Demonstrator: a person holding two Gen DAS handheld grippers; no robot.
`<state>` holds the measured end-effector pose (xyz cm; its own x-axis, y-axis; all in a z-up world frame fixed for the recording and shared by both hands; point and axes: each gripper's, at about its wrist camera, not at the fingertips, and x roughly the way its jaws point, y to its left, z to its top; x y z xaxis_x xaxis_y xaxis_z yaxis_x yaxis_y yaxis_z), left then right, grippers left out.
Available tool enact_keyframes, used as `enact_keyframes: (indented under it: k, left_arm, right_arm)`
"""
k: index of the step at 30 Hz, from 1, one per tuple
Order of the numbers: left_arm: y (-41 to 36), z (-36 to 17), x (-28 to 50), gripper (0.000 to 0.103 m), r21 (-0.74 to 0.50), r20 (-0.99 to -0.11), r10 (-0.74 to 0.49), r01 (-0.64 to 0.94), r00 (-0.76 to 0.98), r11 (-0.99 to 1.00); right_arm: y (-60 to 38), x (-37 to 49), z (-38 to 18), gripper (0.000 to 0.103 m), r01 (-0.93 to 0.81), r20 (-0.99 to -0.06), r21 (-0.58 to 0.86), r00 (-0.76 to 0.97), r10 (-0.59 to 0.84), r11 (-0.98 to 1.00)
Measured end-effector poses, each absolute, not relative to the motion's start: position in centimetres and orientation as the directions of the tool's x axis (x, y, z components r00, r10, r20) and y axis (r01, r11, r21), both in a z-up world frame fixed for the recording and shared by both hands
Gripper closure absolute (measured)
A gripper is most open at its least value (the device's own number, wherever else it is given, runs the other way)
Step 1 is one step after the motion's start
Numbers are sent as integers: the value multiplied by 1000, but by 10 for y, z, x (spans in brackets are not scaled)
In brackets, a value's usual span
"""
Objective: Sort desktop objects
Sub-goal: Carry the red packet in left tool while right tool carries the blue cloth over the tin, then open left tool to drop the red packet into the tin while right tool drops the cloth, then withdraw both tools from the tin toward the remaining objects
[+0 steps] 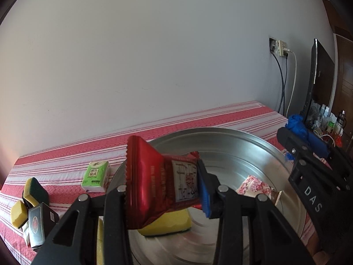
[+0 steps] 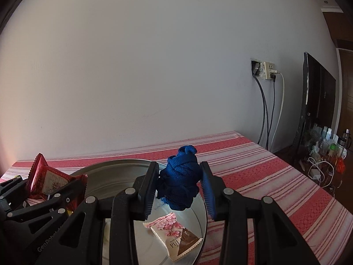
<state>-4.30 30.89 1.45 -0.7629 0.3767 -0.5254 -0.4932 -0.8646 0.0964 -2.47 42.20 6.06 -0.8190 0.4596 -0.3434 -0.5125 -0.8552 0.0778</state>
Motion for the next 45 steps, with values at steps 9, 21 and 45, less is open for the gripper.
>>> enact_keyframes:
  k: [9, 21, 45]
  left_arm:
    - [315, 3, -51, 64, 92, -556, 369, -496, -745, -863]
    - [315, -2, -50, 12, 128, -510, 359, -482, -781, -867]
    - [222, 10, -32, 3, 72, -468, 290, -363, -835, -929]
  right_arm:
    - [423, -33, 62, 62, -493, -357, 71, -824, 439, -867]
    - [423, -40, 54, 40, -478, -369, 109, -834, 412, -871]
    - [375, -25, 74, 25, -461, -131, 73, -883, 450, -884]
